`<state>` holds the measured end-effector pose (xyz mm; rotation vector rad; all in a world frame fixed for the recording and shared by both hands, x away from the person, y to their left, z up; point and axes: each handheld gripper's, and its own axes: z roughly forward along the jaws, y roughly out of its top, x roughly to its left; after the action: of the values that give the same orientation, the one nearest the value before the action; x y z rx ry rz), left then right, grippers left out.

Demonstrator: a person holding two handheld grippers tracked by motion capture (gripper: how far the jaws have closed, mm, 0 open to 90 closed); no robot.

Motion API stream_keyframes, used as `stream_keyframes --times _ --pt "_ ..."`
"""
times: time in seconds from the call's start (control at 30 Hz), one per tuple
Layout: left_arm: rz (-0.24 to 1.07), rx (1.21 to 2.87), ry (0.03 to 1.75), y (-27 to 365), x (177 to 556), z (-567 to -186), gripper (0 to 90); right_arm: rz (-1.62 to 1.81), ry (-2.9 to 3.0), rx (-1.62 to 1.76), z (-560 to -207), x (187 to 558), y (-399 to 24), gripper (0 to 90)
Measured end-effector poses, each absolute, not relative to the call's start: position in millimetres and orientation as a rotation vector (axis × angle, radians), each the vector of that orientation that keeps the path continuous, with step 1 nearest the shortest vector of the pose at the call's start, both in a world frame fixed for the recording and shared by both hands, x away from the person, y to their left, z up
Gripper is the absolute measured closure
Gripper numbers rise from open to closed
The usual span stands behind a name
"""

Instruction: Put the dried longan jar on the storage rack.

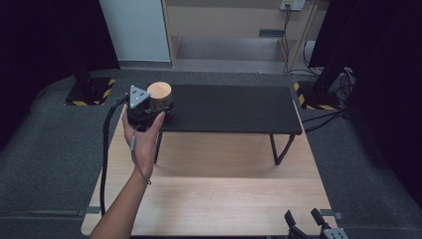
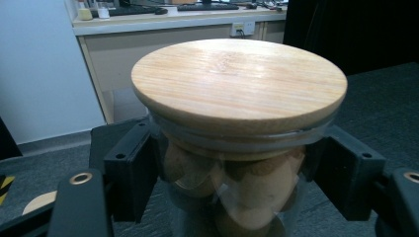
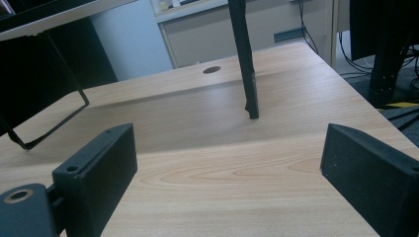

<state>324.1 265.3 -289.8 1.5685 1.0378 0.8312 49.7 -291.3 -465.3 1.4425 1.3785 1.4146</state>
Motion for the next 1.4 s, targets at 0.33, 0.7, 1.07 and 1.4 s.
stream_keyframes --times 0.33,0.7,1.07,1.4 --pt "0.815 1.588 1.051 263.7 330.4 -292.2 24.4 1.416 1.380 1.441 -466.7 50.7 -291.6 7.5" --pt "0.833 1.585 1.053 261.1 330.5 -294.1 24.3 1.416 1.379 1.445 -467.4 50.2 -293.0 7.5" --pt "0.834 1.582 1.054 260.6 331.0 -294.7 24.2 1.419 1.380 1.442 -466.3 50.1 -293.0 7.5" --pt "0.840 1.579 1.048 261.7 331.1 -295.2 7.8 1.422 1.381 1.441 -465.8 49.8 -292.5 7.1"
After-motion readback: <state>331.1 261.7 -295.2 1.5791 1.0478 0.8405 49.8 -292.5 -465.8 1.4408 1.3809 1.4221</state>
